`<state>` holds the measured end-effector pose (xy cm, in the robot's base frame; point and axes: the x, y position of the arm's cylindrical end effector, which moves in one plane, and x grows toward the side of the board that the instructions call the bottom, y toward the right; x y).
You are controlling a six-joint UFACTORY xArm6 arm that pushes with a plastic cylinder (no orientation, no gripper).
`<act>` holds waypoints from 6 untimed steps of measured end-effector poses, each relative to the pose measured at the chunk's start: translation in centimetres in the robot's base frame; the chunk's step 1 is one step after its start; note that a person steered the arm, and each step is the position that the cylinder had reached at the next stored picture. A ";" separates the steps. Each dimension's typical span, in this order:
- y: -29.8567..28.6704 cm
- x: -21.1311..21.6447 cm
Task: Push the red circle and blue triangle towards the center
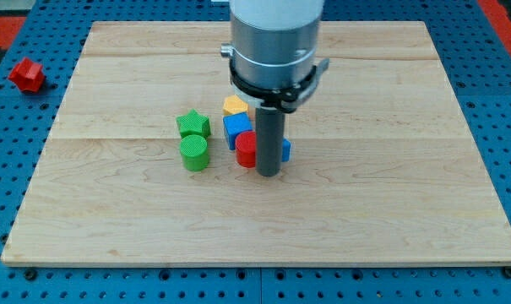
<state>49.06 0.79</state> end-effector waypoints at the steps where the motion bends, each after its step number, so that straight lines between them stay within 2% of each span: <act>1: -0.1 -1.3; 2: 0.4 1.3; 3: 5.8 2.4; 4: 13.5 -1.0; 5: 17.3 -10.9; 6: 13.7 -19.7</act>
